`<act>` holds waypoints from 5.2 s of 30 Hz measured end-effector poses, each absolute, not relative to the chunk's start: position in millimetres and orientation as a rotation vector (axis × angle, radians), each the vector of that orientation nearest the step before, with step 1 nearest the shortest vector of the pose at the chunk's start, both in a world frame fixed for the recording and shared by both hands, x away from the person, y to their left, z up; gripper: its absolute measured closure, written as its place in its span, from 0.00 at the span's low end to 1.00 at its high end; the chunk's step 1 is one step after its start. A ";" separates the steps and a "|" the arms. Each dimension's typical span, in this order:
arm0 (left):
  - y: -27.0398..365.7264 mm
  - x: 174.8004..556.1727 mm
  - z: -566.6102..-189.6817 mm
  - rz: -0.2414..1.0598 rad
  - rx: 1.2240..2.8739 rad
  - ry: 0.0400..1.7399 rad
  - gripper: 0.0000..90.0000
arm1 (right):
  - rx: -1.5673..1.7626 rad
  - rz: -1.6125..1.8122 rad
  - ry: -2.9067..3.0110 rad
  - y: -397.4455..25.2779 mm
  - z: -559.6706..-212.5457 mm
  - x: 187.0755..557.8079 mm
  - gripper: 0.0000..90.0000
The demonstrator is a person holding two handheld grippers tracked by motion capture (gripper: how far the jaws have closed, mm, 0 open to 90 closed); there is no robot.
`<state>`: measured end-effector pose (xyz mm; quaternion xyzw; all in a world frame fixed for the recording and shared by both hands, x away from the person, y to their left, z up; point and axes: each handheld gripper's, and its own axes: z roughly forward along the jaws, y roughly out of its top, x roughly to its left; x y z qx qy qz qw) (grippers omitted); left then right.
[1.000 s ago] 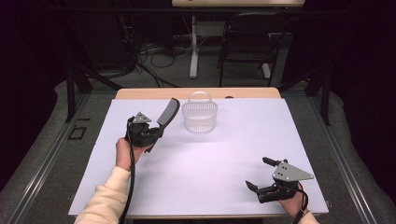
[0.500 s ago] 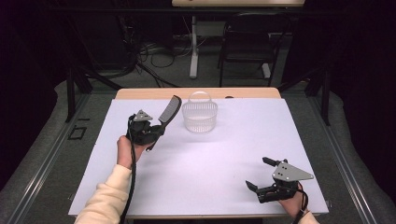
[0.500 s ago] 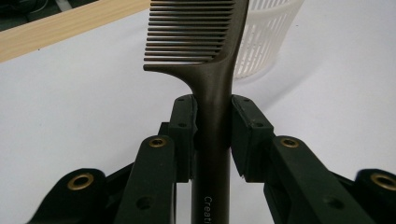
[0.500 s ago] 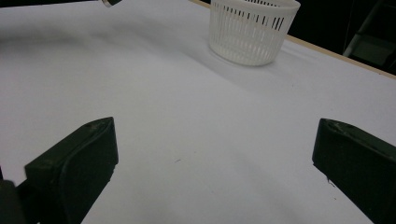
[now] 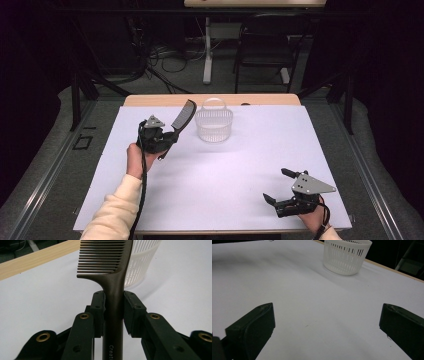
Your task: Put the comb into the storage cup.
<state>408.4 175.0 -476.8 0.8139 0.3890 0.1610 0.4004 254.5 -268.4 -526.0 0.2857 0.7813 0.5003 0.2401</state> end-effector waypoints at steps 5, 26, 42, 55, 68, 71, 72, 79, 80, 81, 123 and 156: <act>175.1 408.7 -475.6 0.410 2.056 0.981 0.79 | 0.780 1.369 2.137 -268.5 -525.9 254.6 0.00; 168.7 412.8 -464.3 0.429 2.041 0.951 0.79 | 0.782 1.369 2.138 -268.4 -526.0 254.5 0.00; 161.5 419.7 -456.6 0.434 2.030 0.927 0.79 | 0.780 1.367 2.138 -268.5 -526.0 254.6 0.00; 157.7 423.5 -451.2 0.442 2.028 0.908 0.79 | 0.784 1.366 2.139 -268.4 -526.2 254.8 0.00; 152.0 428.3 -445.8 0.441 2.026 0.888 0.79 | 0.786 1.369 2.139 -268.4 -526.2 254.8 0.00; 151.0 429.6 -444.7 0.438 2.022 0.881 0.79 | 0.785 1.369 2.139 -268.4 -526.2 254.9 0.00; 150.6 430.1 -444.4 0.436 2.020 0.878 0.79 | 0.787 1.368 2.139 -268.3 -526.3 254.8 0.00; 148.0 432.6 -443.4 0.439 2.021 0.864 0.79 | 0.786 1.369 2.139 -268.4 -526.2 254.9 0.00; 147.6 432.9 -443.2 0.439 2.017 0.864 0.79 | 0.786 1.369 2.139 -268.4 -526.2 254.8 0.00; 147.3 433.3 -442.8 0.438 2.018 0.863 0.79 | 0.786 1.369 2.139 -268.4 -526.2 254.8 0.00; 130.5 449.9 -430.2 0.464 1.999 0.804 0.79 | 0.788 1.370 2.142 -268.6 -526.3 254.8 0.00; 115.1 473.7 -422.8 0.423 1.992 0.697 0.79 | 0.783 1.374 2.147 -268.6 -526.6 255.4 0.00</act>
